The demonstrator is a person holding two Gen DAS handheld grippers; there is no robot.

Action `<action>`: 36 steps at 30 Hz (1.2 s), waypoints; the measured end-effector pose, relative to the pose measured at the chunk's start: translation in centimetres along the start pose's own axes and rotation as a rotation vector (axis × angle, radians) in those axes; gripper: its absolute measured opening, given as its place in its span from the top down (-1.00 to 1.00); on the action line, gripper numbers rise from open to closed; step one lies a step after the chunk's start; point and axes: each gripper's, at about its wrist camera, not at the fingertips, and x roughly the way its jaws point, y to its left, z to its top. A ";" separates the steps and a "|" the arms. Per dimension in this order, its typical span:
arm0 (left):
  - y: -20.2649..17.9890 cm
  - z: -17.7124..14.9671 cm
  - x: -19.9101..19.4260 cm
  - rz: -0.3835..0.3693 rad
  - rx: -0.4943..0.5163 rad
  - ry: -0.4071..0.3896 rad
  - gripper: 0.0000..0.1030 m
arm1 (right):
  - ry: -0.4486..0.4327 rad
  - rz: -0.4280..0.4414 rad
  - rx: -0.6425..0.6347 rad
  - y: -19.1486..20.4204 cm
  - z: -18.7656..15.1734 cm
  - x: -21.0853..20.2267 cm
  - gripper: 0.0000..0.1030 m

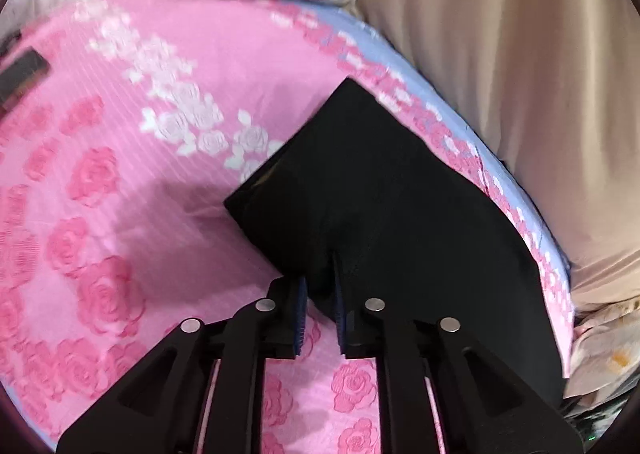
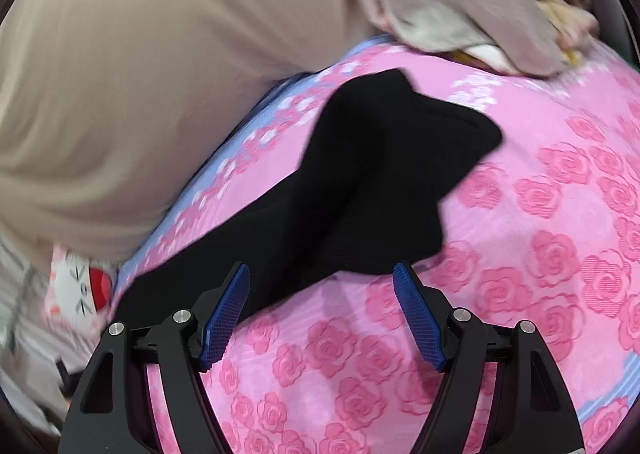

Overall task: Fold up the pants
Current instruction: 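Lift the cuffs with both grippers and fold the legs over toward the waistband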

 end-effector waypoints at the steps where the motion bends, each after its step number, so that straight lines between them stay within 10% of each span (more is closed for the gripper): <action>1: -0.4 0.0 -0.4 0.007 0.007 -0.012 0.68 | -0.010 0.016 0.026 -0.3 0.6 -0.2 -0.41; 5: -0.9 0.4 -0.5 0.036 0.012 -0.003 0.68 | -0.027 0.110 0.089 0.1 3.2 -0.1 -0.54; 9: -0.8 0.6 0.8 0.059 -0.008 0.016 0.67 | 0.073 -0.036 0.019 2.2 5.3 4.6 -0.47; 10: -0.8 0.6 1.2 0.070 -0.012 0.023 0.67 | 0.114 -0.099 -0.011 2.4 5.6 6.4 0.52; 11: -0.8 0.5 1.3 0.073 -0.012 0.023 0.67 | 0.141 -0.179 -0.026 2.6 6.0 7.8 0.90; 17: -0.7 0.6 1.5 0.085 -0.007 0.027 0.65 | -0.212 0.152 -0.143 6.4 8.2 -1.4 0.92; 24: -1.5 0.3 1.9 0.121 0.043 0.009 0.58 | 0.056 -0.057 0.150 -6.3 5.6 7.2 0.93; 29: -1.6 0.4 1.9 0.127 0.051 0.005 0.58 | 0.008 -0.046 0.143 -6.0 5.7 5.8 0.59; 36: -1.7 0.3 1.9 0.144 0.057 0.004 0.57 | -0.036 -0.060 0.240 -8.3 6.6 5.7 0.78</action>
